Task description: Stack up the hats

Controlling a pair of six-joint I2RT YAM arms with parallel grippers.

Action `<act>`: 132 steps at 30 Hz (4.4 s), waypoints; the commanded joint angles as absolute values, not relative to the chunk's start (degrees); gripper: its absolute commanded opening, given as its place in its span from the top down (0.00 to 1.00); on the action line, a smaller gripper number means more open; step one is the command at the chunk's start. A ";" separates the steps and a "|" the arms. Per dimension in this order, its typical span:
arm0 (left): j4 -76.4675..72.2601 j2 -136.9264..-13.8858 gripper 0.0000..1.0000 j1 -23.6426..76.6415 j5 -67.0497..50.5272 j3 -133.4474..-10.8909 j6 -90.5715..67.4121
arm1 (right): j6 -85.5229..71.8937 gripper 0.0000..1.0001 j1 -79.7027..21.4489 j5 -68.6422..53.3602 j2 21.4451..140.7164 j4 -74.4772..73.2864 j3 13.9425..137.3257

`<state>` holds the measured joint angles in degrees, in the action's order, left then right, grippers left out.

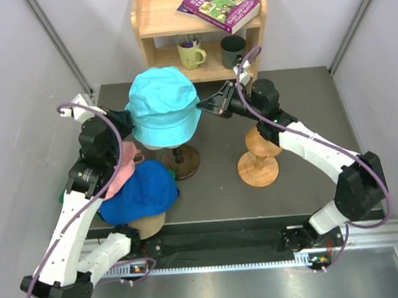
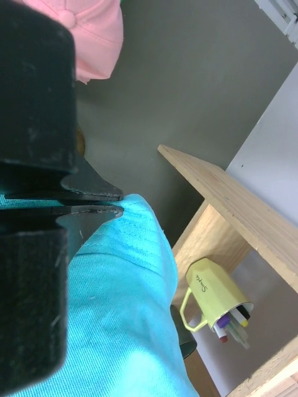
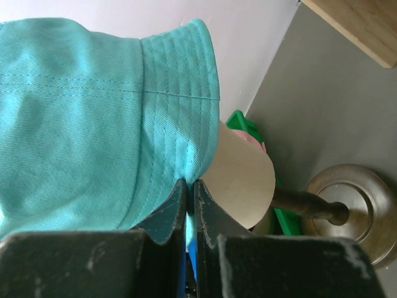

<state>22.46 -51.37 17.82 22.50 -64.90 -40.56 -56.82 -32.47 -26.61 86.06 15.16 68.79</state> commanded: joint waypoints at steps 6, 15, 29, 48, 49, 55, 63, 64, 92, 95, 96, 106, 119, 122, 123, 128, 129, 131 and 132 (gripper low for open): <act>21.39 -51.24 1.00 17.31 22.97 -62.14 -37.10 | -53.88 1.00 -36.74 -24.44 91.05 7.03 71.46; 6.60 -59.75 1.00 17.31 8.11 -60.99 -31.73 | -50.54 1.00 -37.18 -20.31 89.21 2.82 71.28; 9.30 -63.99 1.00 14.42 15.09 -65.13 -24.61 | -47.73 0.95 -37.70 -20.39 89.83 2.55 74.79; 35.14 -50.72 0.01 13.54 28.02 -70.40 -26.54 | -39.73 0.17 -37.45 -16.97 77.89 -4.12 69.88; 36.55 -49.76 0.01 13.54 30.39 -70.49 -26.98 | -39.38 0.16 -37.27 -16.44 76.91 -4.65 69.61; 50.70 -42.90 0.01 13.54 38.31 -67.25 -30.67 | -37.00 0.16 -37.00 -12.75 71.02 -7.56 66.71; 50.90 -38.84 0.01 13.54 33.23 -58.28 -26.37 | -37.79 0.16 -36.74 -12.30 67.85 -7.47 63.02; 49.76 -40.33 0.01 13.54 32.70 -57.84 -25.85 | -37.88 0.16 -36.74 -12.39 67.76 -7.38 63.02; 40.60 -47.37 0.99 12.74 41.05 -48.07 -15.82 | -38.23 0.15 -35.33 -10.81 62.49 -10.11 61.52; 43.94 -46.50 1.00 12.74 40.87 -51.58 -17.04 | -37.18 0.15 -35.42 -10.46 62.31 -10.98 62.57; 45.34 -46.15 1.00 12.74 41.04 -54.46 -17.14 | -36.74 0.15 -35.42 -10.11 62.14 -12.03 62.93; 55.71 -37.36 1.00 12.74 29.36 -69.51 -12.92 | -32.08 0.15 -35.51 -9.58 62.23 -14.59 65.65; 71.96 -38.76 1.00 12.74 7.91 -79.54 -14.06 | -39.37 0.15 -45.07 -8.89 62.14 -5.81 62.23; 74.00 -38.06 1.00 12.75 4.15 -80.95 -14.15 | -40.60 0.15 -48.85 -6.86 62.31 -4.57 61.35; 74.26 -37.36 1.00 12.74 2.65 -80.95 -14.24 | -40.78 0.15 -49.74 -6.25 62.40 -4.22 61.26; 76.29 -36.39 1.00 12.83 -9.12 -79.98 -14.41 | -41.83 0.15 -57.55 -3.09 63.89 -0.97 60.82; 76.03 -35.78 1.00 12.75 -9.66 -79.81 -14.85 | -42.36 0.15 -58.70 -2.29 63.98 -0.53 60.73; 74.89 -34.98 1.00 12.74 -11.67 -79.81 -17.65 | -43.07 0.14 -61.77 -0.54 64.25 1.21 60.21; 73.93 -34.37 1.00 12.74 -12.56 -79.46 -18.88 | -43.07 0.14 -62.74 -0.35 64.07 1.58 60.03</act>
